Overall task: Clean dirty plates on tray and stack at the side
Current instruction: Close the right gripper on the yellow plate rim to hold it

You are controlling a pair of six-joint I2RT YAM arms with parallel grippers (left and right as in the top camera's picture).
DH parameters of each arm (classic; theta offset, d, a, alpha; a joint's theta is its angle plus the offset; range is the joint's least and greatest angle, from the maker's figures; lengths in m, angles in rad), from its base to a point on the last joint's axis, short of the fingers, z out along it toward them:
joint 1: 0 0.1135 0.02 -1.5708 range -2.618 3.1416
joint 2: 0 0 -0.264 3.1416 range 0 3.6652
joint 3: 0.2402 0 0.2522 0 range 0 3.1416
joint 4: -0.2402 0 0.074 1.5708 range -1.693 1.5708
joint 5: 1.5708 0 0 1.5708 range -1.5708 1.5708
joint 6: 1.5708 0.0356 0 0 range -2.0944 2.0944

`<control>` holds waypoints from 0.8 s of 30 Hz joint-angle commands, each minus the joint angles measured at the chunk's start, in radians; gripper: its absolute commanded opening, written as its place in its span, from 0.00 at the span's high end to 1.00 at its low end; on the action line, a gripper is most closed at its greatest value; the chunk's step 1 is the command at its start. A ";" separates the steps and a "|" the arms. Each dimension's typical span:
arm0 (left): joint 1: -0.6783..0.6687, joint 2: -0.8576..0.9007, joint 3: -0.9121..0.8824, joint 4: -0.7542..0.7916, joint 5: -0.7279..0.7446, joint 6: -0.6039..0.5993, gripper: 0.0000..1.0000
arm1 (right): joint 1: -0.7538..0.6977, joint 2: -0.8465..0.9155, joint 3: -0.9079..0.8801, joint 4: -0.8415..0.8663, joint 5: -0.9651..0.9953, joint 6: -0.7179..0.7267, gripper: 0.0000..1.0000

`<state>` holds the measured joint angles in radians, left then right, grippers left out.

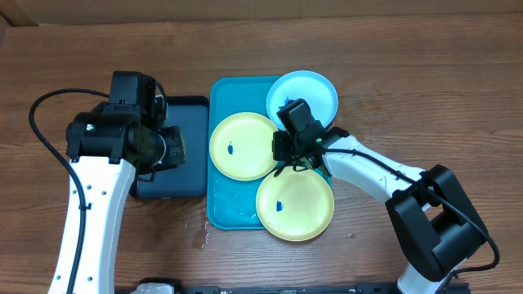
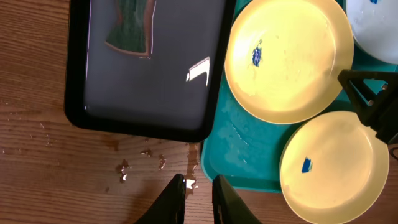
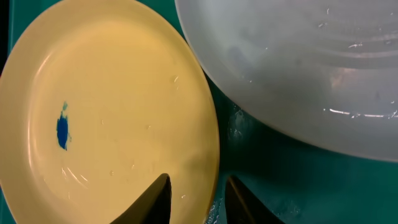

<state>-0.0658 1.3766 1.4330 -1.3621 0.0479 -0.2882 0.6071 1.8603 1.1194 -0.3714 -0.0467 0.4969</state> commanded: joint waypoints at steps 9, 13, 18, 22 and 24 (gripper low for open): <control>0.000 0.000 0.002 0.000 -0.014 0.012 0.82 | 0.003 0.021 -0.008 0.011 0.023 0.035 0.78; 0.000 0.000 0.002 0.001 -0.014 0.012 0.82 | 0.005 0.021 -0.008 0.012 0.027 0.035 0.83; 0.000 0.000 0.002 0.000 -0.014 0.012 0.82 | 0.005 0.024 -0.008 0.012 0.027 0.035 0.85; 0.000 0.000 0.002 0.001 -0.015 0.012 0.82 | 0.005 0.028 -0.008 0.016 0.027 0.036 0.86; 0.000 0.001 0.002 0.000 -0.015 0.012 0.82 | 0.005 0.031 -0.008 0.019 0.027 0.036 0.86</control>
<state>-0.0658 1.3766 1.4330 -1.3621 0.0479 -0.2882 0.6094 1.8771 1.1179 -0.3622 -0.0341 0.5270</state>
